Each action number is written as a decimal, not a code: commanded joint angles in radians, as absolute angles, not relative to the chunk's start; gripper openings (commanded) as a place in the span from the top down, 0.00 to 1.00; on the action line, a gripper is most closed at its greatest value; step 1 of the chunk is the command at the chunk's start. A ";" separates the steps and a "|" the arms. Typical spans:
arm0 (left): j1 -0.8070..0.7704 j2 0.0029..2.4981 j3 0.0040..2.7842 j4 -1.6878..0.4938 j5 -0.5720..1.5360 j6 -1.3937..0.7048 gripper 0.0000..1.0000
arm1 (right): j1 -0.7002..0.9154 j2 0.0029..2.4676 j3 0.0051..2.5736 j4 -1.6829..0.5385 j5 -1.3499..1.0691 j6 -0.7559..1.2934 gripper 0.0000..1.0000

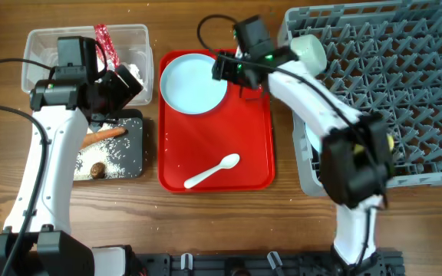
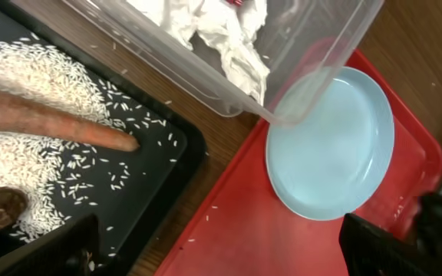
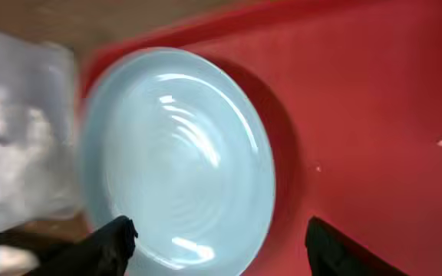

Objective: Sort waste into correct bins and load items into the dishwasher rack
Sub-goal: 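Grasp the white plate with right gripper and stand it in the rack, then grasp the white spoon with right gripper and drop it in the rack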

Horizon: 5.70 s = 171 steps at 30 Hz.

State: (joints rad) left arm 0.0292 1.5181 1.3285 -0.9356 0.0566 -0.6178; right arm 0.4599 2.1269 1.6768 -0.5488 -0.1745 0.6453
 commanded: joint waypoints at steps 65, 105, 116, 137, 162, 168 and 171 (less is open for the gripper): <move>0.032 1.507 1.326 -0.933 0.021 -0.637 0.00 | 0.618 1.811 1.166 -0.819 -0.361 0.101 0.53; 0.032 1.507 1.326 -0.933 0.021 -0.637 0.00 | 0.519 2.027 1.052 -0.422 -0.626 -0.044 0.65; 0.032 1.507 1.326 -0.933 0.021 -0.637 0.00 | 0.519 2.027 1.052 -0.581 -0.558 0.012 0.95; 0.032 1.507 1.326 -0.933 0.021 -0.637 0.00 | -0.398 1.275 1.402 -1.163 0.175 0.548 0.96; 0.032 1.507 1.326 -0.933 0.021 -0.637 0.00 | -0.265 1.058 1.462 -1.206 -0.371 0.164 0.26; 0.032 1.507 1.326 -0.933 0.021 -0.637 0.00 | -0.236 1.000 1.461 -1.334 -0.358 0.289 0.00; 0.032 1.507 1.326 -0.933 0.021 -0.637 0.00 | -0.236 1.002 1.461 -1.314 -0.232 0.265 0.00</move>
